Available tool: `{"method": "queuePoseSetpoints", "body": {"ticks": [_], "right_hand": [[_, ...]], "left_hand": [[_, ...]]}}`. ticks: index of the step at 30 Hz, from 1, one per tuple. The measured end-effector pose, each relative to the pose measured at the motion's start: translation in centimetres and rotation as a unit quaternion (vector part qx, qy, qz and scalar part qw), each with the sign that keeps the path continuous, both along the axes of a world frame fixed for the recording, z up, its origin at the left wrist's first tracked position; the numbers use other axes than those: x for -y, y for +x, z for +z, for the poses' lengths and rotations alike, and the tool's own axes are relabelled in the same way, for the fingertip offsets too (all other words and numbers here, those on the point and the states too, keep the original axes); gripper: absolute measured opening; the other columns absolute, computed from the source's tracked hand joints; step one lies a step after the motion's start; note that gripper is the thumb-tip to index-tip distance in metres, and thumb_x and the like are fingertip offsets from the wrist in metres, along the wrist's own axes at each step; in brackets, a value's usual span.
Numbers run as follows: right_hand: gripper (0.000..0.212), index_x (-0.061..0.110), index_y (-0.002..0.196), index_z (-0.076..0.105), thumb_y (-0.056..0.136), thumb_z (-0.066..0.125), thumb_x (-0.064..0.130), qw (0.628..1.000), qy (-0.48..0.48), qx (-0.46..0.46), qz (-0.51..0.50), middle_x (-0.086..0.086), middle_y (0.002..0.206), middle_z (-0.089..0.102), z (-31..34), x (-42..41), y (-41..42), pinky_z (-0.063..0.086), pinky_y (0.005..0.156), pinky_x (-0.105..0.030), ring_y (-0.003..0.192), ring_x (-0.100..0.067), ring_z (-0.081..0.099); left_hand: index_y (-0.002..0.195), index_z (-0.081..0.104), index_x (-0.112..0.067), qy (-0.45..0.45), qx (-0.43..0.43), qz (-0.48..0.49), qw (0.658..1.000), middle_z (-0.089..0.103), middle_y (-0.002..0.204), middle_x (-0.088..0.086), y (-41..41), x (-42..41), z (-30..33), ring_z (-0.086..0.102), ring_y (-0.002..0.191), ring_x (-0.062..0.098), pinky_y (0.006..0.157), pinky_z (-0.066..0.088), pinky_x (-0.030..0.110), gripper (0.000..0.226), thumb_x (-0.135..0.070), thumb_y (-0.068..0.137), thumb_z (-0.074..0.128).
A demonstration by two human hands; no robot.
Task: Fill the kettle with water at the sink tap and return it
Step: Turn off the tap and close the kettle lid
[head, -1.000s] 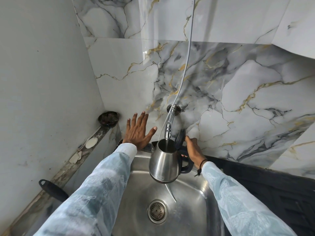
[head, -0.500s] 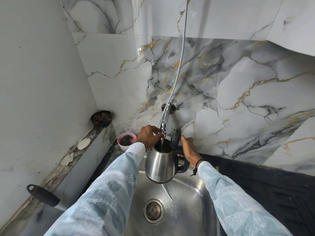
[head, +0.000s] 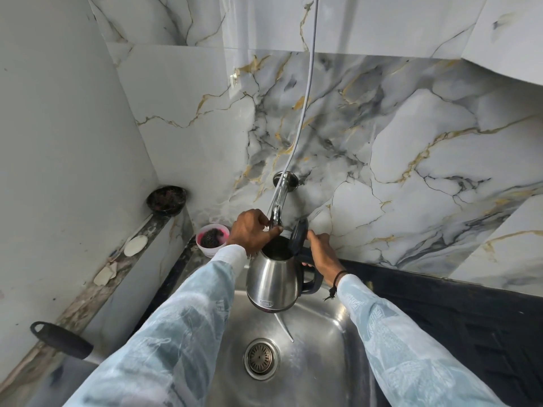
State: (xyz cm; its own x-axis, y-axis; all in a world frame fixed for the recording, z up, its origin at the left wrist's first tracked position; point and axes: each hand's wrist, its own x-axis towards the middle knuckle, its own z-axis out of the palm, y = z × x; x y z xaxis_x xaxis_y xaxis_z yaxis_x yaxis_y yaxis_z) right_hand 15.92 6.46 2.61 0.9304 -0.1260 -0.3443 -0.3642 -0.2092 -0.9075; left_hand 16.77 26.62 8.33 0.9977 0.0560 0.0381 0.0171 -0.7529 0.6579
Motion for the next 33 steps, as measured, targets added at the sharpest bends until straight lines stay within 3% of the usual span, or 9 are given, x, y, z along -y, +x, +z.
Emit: {"method": "queuePoseSetpoints", "body": {"ticks": [4,6,12,15,17,20,24,29,33], "right_hand": [[0.073,0.005,0.131,0.048,0.091,0.063,0.065,1.0,0.012,-0.012,0.014,-0.008,0.122,0.06,0.3,0.0,-0.7,0.051,0.067,-0.031,0.098,-0.014,0.062],[0.079,0.01,0.128,0.044,0.088,0.069,0.072,1.0,0.014,-0.009,0.018,0.001,0.114,0.055,0.4,0.1,-1.2,0.043,0.063,-0.026,0.092,-0.006,0.055],[0.089,0.007,0.133,0.042,0.081,0.085,0.065,1.0,0.013,-0.001,0.025,-0.016,0.136,0.06,0.7,0.6,-3.5,0.063,0.086,-0.045,0.12,-0.032,0.068],[0.095,0.01,0.136,0.039,0.076,0.088,0.066,0.998,-0.036,0.004,0.042,-0.015,0.139,0.058,1.5,1.3,-4.9,0.058,0.106,-0.055,0.123,-0.035,0.067],[0.094,0.012,0.137,0.038,0.076,0.091,0.061,0.998,-0.041,0.01,0.047,-0.015,0.143,0.056,2.1,1.7,-5.8,0.055,0.109,-0.056,0.127,-0.037,0.064],[0.095,0.011,0.139,0.036,0.077,0.094,0.053,0.997,-0.051,0.021,0.049,-0.015,0.147,0.056,3.1,2.5,-7.2,0.054,0.112,-0.056,0.131,-0.037,0.063],[0.098,0.012,0.141,0.035,0.075,0.096,0.052,0.997,-0.049,0.021,0.049,-0.016,0.144,0.059,4.3,4.1,-9.3,0.055,0.111,-0.055,0.128,-0.037,0.067],[0.085,0.012,0.132,0.039,0.081,0.09,0.058,0.999,-0.03,0.032,-0.011,-0.009,0.133,0.057,4.8,8.5,-11.5,0.062,0.096,-0.046,0.093,-0.022,0.073],[0.087,0.006,0.138,0.038,0.087,0.087,0.056,0.998,-0.002,0.04,-0.057,-0.008,0.137,0.051,5.6,11.8,-12.7,0.06,0.084,-0.038,0.101,-0.017,0.067]], "left_hand": [[0.1,0.073,-0.012,-0.04,0.014,0.024,0.999,0.071,0.101,0.007,-0.7,-2.3,-0.4,0.065,0.094,0.025,0.083,0.05,0.036,0.04,-0.049,0.089,0.066],[0.105,0.073,-0.01,-0.06,0.014,0.065,0.996,0.072,0.105,0.007,-1.4,-3.4,-0.5,0.062,0.091,0.022,0.074,0.044,0.03,0.041,-0.047,0.094,0.06],[0.087,0.07,0.001,-0.094,-0.027,0.083,0.992,0.072,0.091,0.025,-5.2,-5.0,0.1,0.064,0.086,0.036,0.076,0.04,0.032,0.048,-0.044,0.098,0.056],[0.06,0.054,-0.014,-0.089,-0.039,0.073,0.993,0.06,0.07,0.012,-7.3,-4.3,0.5,0.057,0.076,0.03,0.073,0.041,0.034,0.048,-0.044,0.098,0.056],[0.062,0.057,-0.017,-0.104,-0.058,0.062,0.991,0.066,0.076,0.014,-8.6,-3.7,0.8,0.063,0.082,0.035,0.078,0.049,0.036,0.046,-0.046,0.098,0.057],[0.091,0.075,-0.009,-0.144,-0.11,0.036,0.983,0.075,0.108,0.023,-10.3,-2.4,1.2,0.069,0.102,0.038,0.089,0.06,0.051,0.046,-0.051,0.095,0.059],[0.112,0.075,-0.016,-0.205,-0.188,0.037,0.96,0.073,0.12,0.014,-12.2,0.2,1.0,0.068,0.08,0.029,0.071,0.058,0.038,0.05,-0.056,0.084,0.065],[0.101,0.078,-0.015,-0.282,-0.232,0.029,0.93,0.075,0.112,0.01,-13.8,4.9,0.7,0.066,0.075,0.028,0.065,0.053,0.032,0.058,-0.06,0.064,0.078],[0.102,0.078,-0.012,-0.334,-0.215,0.034,0.917,0.076,0.105,0.013,-13.8,8.9,0.4,0.067,0.078,0.03,0.073,0.057,0.038,0.043,-0.042,0.071,0.083]]}}
